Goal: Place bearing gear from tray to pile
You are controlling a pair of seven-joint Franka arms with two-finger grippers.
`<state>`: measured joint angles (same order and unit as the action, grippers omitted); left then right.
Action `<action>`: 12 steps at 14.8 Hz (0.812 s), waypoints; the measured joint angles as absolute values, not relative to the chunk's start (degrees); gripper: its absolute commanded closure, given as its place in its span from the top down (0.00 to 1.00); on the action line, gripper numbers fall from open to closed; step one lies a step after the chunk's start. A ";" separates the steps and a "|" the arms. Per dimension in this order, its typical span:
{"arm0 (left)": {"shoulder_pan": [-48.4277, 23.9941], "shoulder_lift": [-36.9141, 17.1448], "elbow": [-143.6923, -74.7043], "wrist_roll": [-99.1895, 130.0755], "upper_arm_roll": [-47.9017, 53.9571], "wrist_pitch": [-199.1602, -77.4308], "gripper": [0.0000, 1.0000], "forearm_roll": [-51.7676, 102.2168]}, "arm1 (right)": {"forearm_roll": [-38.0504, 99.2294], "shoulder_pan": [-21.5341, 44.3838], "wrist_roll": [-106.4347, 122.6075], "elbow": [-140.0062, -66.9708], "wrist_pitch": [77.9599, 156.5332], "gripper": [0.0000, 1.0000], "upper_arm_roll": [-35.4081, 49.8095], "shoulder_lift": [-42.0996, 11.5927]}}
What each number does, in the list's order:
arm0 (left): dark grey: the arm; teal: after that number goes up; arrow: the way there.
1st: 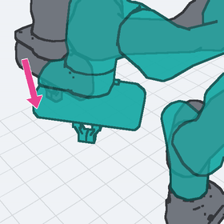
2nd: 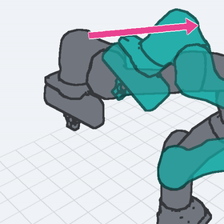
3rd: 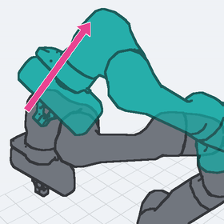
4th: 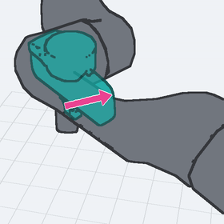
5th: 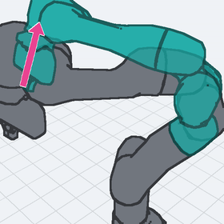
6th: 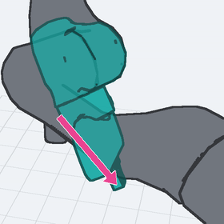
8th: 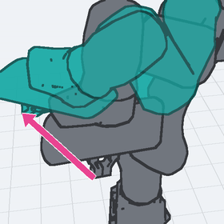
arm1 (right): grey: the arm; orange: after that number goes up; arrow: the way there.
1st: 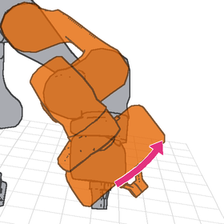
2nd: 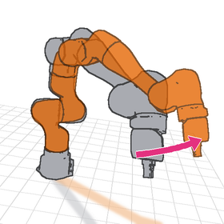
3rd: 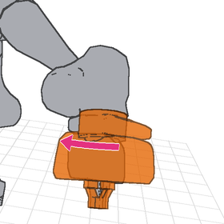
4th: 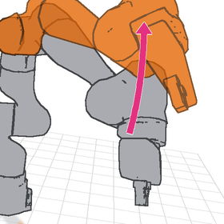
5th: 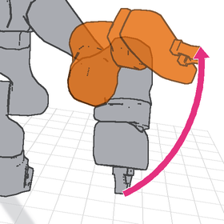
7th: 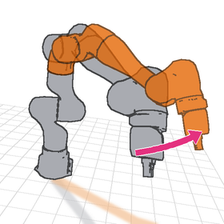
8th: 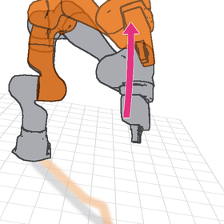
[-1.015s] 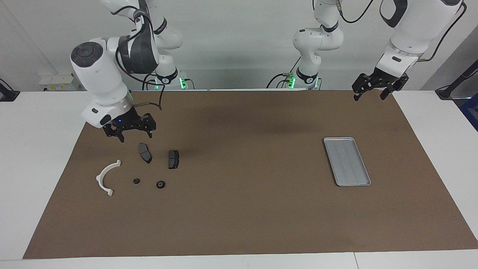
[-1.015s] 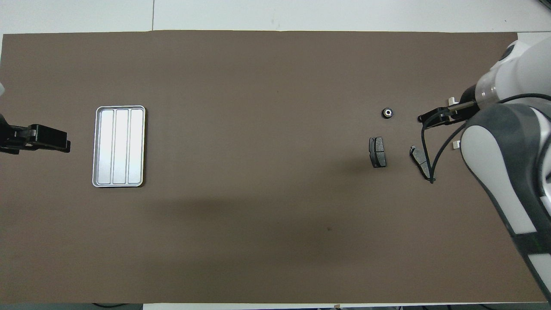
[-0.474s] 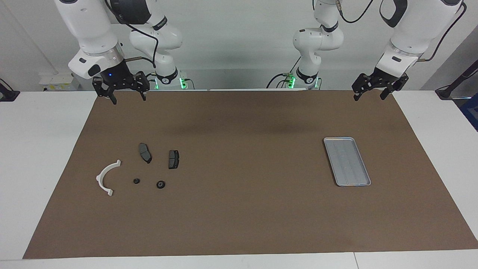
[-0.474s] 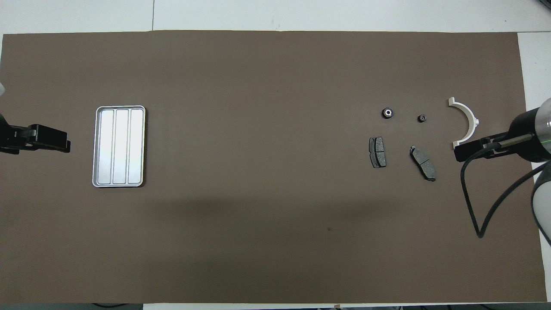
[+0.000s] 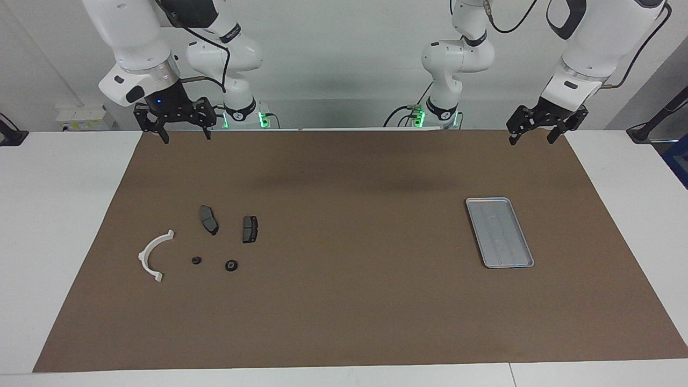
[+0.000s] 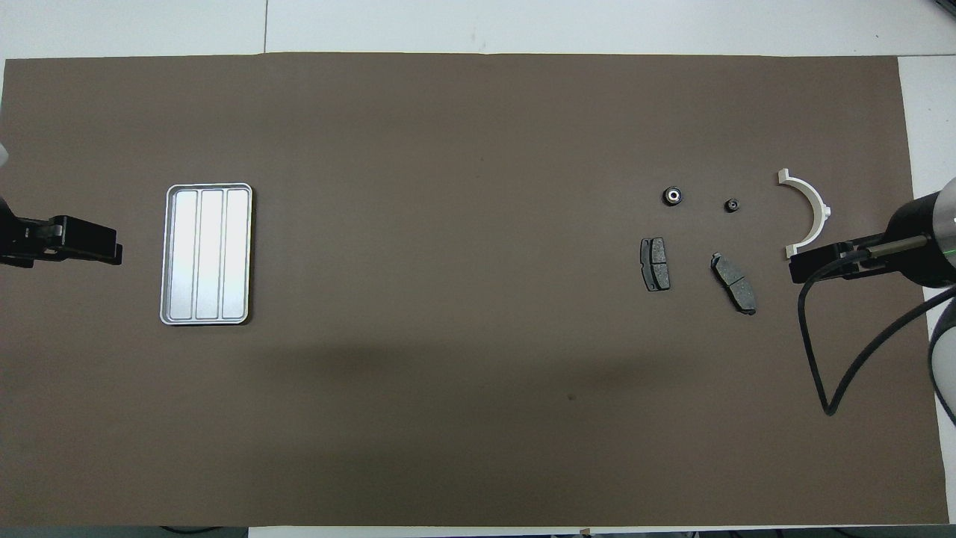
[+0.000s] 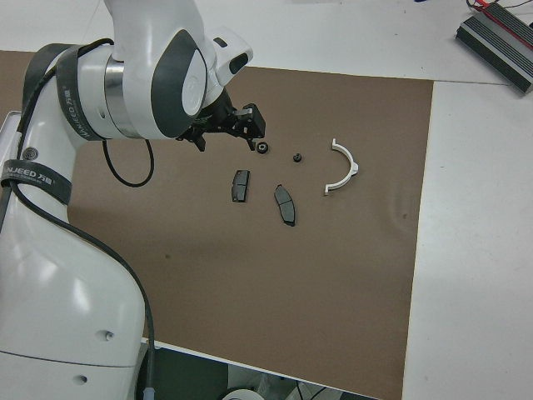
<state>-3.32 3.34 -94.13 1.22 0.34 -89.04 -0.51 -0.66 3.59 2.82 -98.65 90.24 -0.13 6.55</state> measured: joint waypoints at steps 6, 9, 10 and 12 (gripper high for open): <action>-3.32 3.34 -94.13 1.22 0.34 -89.04 1.00 -0.51 | -0.66 3.63 2.79 -98.13 90.24 1.00 -0.11 6.57; -3.32 3.34 -94.13 1.22 0.34 -89.04 1.00 -0.51 | -0.66 3.64 2.79 -98.08 90.24 1.00 -0.08 6.57; -3.32 3.34 -94.13 1.22 0.34 -89.04 1.00 -0.51 | -0.66 3.64 2.78 -98.08 90.24 1.00 -0.09 6.57; -3.32 3.34 -94.13 1.22 0.34 -89.04 1.00 -0.51 | -0.66 3.64 2.78 -98.06 90.24 1.00 -0.10 6.57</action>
<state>-3.32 3.34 -94.13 1.22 0.34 -89.04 -0.51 -0.66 3.64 2.78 -98.06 90.24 -0.10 6.57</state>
